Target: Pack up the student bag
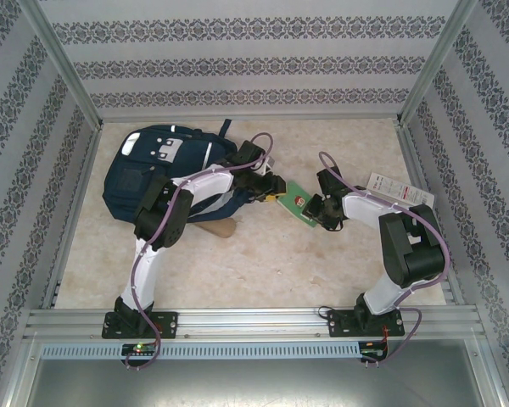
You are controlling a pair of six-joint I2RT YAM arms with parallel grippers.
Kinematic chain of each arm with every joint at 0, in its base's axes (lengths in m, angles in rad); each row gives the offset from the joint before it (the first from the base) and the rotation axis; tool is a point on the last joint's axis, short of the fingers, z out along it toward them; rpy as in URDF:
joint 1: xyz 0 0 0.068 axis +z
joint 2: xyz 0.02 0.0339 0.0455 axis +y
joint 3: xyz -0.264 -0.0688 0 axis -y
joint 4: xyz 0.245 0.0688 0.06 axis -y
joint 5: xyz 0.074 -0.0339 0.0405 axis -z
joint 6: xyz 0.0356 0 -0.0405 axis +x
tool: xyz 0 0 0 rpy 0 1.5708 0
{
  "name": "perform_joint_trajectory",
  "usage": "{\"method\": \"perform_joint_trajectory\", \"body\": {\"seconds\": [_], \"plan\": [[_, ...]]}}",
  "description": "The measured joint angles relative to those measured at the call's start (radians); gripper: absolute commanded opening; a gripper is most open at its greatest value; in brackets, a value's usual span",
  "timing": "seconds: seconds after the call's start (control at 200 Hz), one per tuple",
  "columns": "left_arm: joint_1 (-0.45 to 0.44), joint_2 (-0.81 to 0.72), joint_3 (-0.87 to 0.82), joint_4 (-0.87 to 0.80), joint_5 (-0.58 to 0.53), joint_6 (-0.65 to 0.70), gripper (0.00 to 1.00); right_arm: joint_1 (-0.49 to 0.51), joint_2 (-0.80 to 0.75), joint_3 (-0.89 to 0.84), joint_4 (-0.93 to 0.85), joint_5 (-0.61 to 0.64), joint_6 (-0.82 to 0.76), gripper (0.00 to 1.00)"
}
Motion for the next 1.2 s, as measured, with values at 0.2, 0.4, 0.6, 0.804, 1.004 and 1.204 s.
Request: {"method": "perform_joint_trajectory", "body": {"seconds": [0.2,0.4,0.6,0.804,1.004,1.204], "plan": [[0.0,0.037,0.063,0.01,0.049,-0.006,0.41,-0.01,-0.008,0.0,-0.006,0.02,0.0,0.45],[0.0,0.077,0.061,0.085,0.083,-0.066,0.39,-0.021,-0.01,-0.003,-0.015,0.042,0.0,0.45],[0.005,0.083,0.051,0.137,0.103,-0.113,0.39,-0.021,-0.011,-0.003,-0.015,0.044,0.007,0.45],[0.004,0.119,0.018,0.33,0.146,-0.249,0.37,-0.021,-0.013,-0.003,-0.011,0.043,0.01,0.45],[-0.013,0.142,-0.008,0.419,0.204,-0.325,0.32,-0.019,-0.013,-0.003,0.017,0.001,0.006,0.45],[-0.018,0.14,-0.005,0.359,0.17,-0.241,0.04,-0.019,-0.019,-0.003,0.016,-0.002,0.002,0.49]]}}
